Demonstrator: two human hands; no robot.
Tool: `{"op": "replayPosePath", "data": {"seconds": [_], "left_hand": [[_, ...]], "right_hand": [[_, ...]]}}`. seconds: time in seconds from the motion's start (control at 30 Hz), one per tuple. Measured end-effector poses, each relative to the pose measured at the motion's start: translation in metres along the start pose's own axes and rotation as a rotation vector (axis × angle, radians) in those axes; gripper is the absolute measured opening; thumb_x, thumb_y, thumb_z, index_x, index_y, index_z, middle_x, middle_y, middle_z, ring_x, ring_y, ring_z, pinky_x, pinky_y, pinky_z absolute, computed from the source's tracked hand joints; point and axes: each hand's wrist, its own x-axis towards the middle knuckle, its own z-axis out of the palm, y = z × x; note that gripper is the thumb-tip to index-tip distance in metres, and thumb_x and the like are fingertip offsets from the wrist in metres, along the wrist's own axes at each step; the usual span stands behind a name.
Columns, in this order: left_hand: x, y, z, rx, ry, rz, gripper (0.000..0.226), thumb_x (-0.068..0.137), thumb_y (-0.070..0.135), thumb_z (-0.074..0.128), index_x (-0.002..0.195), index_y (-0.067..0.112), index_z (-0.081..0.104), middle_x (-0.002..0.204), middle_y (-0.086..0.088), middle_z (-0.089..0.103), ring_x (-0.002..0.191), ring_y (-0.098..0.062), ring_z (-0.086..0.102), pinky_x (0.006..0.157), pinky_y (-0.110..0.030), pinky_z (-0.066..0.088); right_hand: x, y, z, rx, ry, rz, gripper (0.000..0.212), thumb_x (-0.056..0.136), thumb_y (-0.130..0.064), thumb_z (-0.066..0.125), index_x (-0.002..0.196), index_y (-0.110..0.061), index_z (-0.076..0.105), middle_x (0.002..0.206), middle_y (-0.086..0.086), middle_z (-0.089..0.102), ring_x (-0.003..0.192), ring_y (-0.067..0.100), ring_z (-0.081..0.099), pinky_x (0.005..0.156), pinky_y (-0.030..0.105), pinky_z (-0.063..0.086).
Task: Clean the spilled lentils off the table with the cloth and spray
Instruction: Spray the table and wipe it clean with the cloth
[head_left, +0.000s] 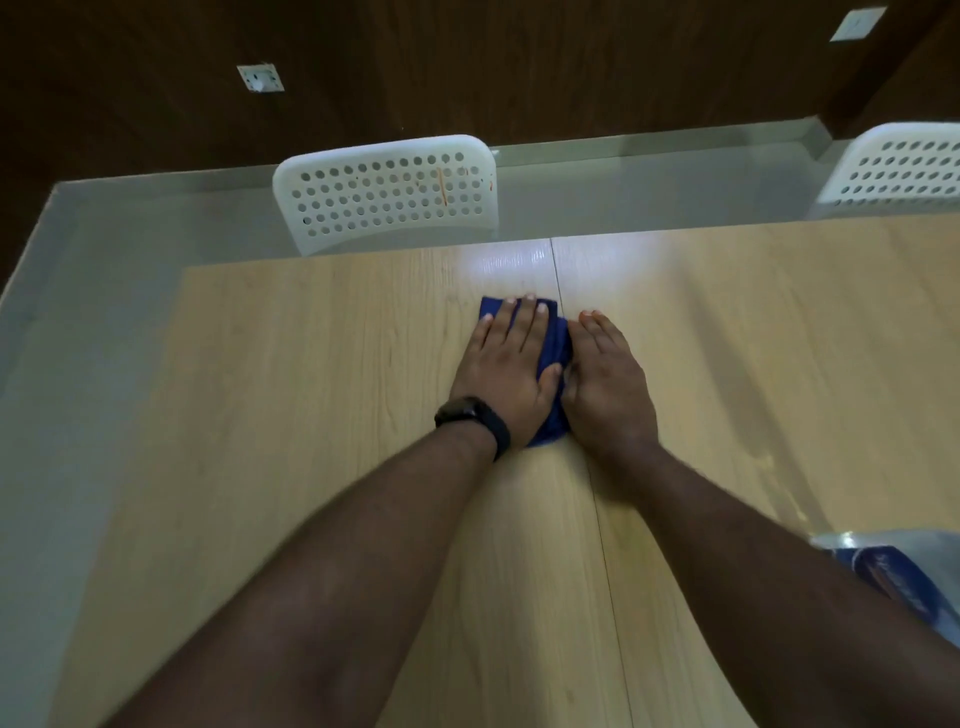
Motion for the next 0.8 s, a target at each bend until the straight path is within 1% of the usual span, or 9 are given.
{"op": "replayPosePath", "data": {"seconds": [0.07,0.2,0.3,0.37,0.43,0.53,0.6,0.73,0.8], "left_hand": [[0.026,-0.007,-0.003,0.017,0.002,0.003,0.072,0.106,0.051,0.018,0.167,0.017,0.002,0.175,-0.003,0.001,0.161,-0.021,-0.003,0.13,-0.043,0.001],[0.043,-0.014,-0.006,0.01,0.007,-0.008,0.071,0.107,0.05,0.018,0.167,0.016,0.003,0.175,-0.003,0.001,0.161,-0.021,-0.002,0.13,-0.042,0.001],[0.006,-0.013,-0.002,-0.009,0.013,-0.026,0.071,0.106,0.05,0.018,0.167,0.016,0.001,0.175,-0.002,-0.002,0.161,-0.021,-0.004,0.13,-0.042,0.0],[-0.037,-0.019,0.0,-0.016,0.007,-0.044,0.072,0.106,0.05,0.017,0.167,0.016,-0.001,0.175,-0.002,-0.004,0.161,-0.02,-0.007,0.13,-0.042,-0.001],[-0.086,-0.026,0.002,-0.027,-0.005,-0.069,0.073,0.106,0.05,0.016,0.167,0.016,-0.004,0.175,-0.002,-0.008,0.16,-0.019,-0.011,0.13,-0.043,-0.002],[-0.145,-0.028,0.008,-0.029,-0.022,-0.121,0.073,0.106,0.051,0.013,0.166,0.015,-0.008,0.174,-0.001,-0.015,0.159,-0.017,-0.017,0.13,-0.042,-0.004],[-0.155,-0.028,0.01,-0.027,-0.026,-0.129,0.073,0.106,0.051,0.013,0.166,0.015,-0.008,0.174,-0.001,-0.015,0.159,-0.017,-0.017,0.13,-0.042,-0.004],[-0.131,-0.036,0.006,-0.012,-0.017,-0.121,0.073,0.106,0.051,0.017,0.166,0.015,-0.004,0.175,-0.002,-0.008,0.16,-0.019,-0.01,0.13,-0.042,-0.003],[-0.111,-0.042,0.003,-0.011,-0.012,-0.146,0.073,0.106,0.051,0.018,0.167,0.015,-0.002,0.175,-0.002,-0.005,0.161,-0.019,-0.006,0.13,-0.041,-0.003]], "right_hand": [[0.0,0.0,0.001,-0.001,0.008,0.006,0.056,0.105,-0.021,0.041,0.159,-0.008,0.039,0.166,0.01,0.037,0.157,0.021,0.024,0.13,0.034,0.016],[0.0,0.002,0.003,-0.022,0.012,-0.021,0.059,0.101,-0.024,0.038,0.158,-0.007,0.04,0.165,0.012,0.038,0.157,0.023,0.026,0.129,0.035,0.017],[0.0,0.003,0.004,-0.052,0.02,-0.03,0.059,0.1,-0.02,0.041,0.157,-0.005,0.042,0.164,0.014,0.039,0.156,0.025,0.028,0.129,0.036,0.018],[-0.001,0.001,0.001,-0.06,0.011,-0.042,0.058,0.1,-0.016,0.045,0.157,-0.005,0.042,0.164,0.014,0.039,0.156,0.025,0.028,0.128,0.034,0.016],[-0.01,-0.004,-0.001,-0.064,-0.007,-0.061,0.057,0.102,-0.016,0.046,0.158,-0.007,0.04,0.166,0.013,0.037,0.156,0.024,0.027,0.128,0.035,0.017],[-0.042,-0.016,0.0,-0.005,-0.01,-0.04,0.057,0.104,-0.015,0.046,0.16,-0.008,0.037,0.168,0.011,0.033,0.158,0.023,0.023,0.13,0.037,0.017],[-0.073,-0.021,-0.001,0.033,-0.017,-0.012,0.057,0.105,-0.015,0.046,0.161,-0.01,0.036,0.17,0.009,0.03,0.159,0.021,0.02,0.129,0.035,0.016],[-0.14,-0.013,-0.006,-0.028,-0.071,-0.047,0.062,0.103,-0.014,0.049,0.163,-0.012,0.033,0.172,0.005,0.025,0.16,0.016,0.015,0.127,0.027,0.008],[-0.163,-0.007,-0.008,-0.076,-0.098,-0.061,0.061,0.104,-0.017,0.047,0.163,-0.013,0.032,0.172,0.004,0.023,0.161,0.015,0.01,0.127,0.027,0.006]]}}
